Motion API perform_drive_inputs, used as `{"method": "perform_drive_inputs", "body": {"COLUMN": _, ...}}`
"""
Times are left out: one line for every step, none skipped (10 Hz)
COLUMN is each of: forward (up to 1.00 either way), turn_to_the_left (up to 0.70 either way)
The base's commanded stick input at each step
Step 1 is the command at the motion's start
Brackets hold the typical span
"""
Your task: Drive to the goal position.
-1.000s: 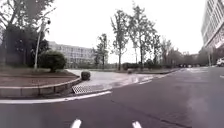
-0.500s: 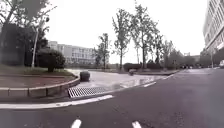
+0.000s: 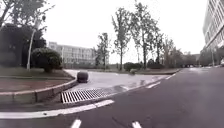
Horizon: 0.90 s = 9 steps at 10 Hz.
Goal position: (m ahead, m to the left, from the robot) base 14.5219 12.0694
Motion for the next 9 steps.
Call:
{"method": "perform_drive_inputs", "body": {"forward": 0.70, "turn_to_the_left": 0.00}}
{"method": "perform_drive_inputs", "body": {"forward": 0.70, "turn_to_the_left": 0.00}}
{"method": "perform_drive_inputs", "body": {"forward": 0.70, "turn_to_the_left": 0.00}}
{"method": "perform_drive_inputs", "body": {"forward": 0.70, "turn_to_the_left": 0.00}}
{"method": "perform_drive_inputs", "body": {"forward": 0.70, "turn_to_the_left": 0.00}}
{"method": "perform_drive_inputs", "body": {"forward": 0.70, "turn_to_the_left": 0.00}}
{"method": "perform_drive_inputs", "body": {"forward": 0.70, "turn_to_the_left": 0.00}}
{"method": "perform_drive_inputs", "body": {"forward": 0.70, "turn_to_the_left": 0.00}}
{"method": "perform_drive_inputs", "body": {"forward": 0.70, "turn_to_the_left": 0.00}}
